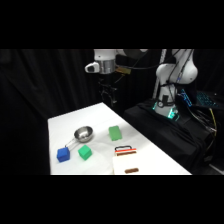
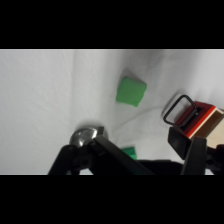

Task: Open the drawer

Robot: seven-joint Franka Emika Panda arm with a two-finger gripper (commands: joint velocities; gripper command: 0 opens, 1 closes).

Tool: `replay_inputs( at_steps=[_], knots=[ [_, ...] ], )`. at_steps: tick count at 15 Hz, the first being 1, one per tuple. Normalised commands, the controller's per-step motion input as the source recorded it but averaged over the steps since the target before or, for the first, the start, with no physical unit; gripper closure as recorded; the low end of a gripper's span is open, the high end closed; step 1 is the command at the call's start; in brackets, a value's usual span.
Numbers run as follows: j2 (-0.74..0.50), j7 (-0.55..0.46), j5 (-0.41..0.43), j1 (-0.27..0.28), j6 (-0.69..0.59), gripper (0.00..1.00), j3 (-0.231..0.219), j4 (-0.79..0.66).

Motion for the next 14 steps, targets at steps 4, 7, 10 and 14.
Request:
replay_inputs(
  at_steps=[4,7,10,14],
  knots=[
    [-0.02,0.01,0.039,0.006,0.06,0.0,0.019,-0.05],
    [-0.04,0.02,0.128,0.039,0.15,0.0,0.038,-0.12],
    [-0.05,0.01,0.188,0.06,0.28,0.0,0.039,-0.18],
    [-0.02,-0.02,0.181,0.059,0.37,0.0,0.035,-0.2]
  ],
)
